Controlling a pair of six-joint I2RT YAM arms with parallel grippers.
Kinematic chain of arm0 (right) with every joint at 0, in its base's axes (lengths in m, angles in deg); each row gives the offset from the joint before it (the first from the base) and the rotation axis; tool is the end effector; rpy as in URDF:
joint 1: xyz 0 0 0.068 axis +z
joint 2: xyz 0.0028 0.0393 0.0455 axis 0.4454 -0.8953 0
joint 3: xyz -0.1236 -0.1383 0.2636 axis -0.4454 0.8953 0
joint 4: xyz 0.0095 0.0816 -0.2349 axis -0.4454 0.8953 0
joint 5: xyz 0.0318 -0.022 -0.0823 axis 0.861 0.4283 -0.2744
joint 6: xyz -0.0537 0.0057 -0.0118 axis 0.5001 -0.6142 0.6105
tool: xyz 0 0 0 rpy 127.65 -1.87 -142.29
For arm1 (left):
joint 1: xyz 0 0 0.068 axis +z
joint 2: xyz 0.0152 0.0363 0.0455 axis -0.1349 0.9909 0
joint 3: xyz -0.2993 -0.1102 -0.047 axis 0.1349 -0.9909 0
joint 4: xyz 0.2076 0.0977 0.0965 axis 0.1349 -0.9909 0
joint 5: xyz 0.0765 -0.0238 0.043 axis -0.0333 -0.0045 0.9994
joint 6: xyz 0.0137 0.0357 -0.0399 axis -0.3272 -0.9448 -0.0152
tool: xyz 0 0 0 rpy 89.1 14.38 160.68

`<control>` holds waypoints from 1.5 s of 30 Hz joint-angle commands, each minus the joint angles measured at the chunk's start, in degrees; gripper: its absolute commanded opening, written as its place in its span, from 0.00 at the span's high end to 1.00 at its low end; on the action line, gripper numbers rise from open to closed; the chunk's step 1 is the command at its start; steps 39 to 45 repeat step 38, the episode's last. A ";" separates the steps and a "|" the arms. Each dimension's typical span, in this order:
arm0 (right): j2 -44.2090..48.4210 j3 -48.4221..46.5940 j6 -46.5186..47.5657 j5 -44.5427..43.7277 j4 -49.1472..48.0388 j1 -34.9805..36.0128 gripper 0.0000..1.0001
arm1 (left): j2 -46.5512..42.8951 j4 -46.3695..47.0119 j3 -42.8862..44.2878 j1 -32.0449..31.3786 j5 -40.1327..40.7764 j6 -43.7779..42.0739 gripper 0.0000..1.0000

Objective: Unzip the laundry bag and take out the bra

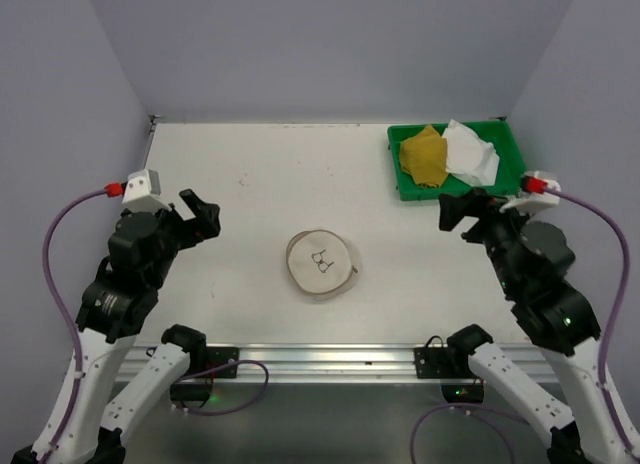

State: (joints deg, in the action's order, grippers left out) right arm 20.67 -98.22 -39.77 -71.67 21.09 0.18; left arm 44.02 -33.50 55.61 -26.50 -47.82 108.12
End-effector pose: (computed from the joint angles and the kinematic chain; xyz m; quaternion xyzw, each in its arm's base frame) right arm 0.0576 0.0139 0.4366 0.0889 0.7470 0.1385 0.6441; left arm 0.0619 -0.0106 0.3970 -0.1611 0.7993 -0.1391 0.5620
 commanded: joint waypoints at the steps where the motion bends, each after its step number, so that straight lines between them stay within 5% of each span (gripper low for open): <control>1: 6.96 1.84 2.70 -4.41 4.67 0.17 0.01 | -5.02 -2.40 4.61 0.55 4.98 -4.94 0.00; 17: 24.99 7.55 5.52 -1.94 3.62 0.17 0.01 | -18.65 -2.93 2.33 0.46 13.52 -4.68 0.00; 45: 26.23 9.66 6.75 0.87 1.95 0.17 0.01 | -14.35 -0.56 -0.04 0.46 9.21 -2.93 0.00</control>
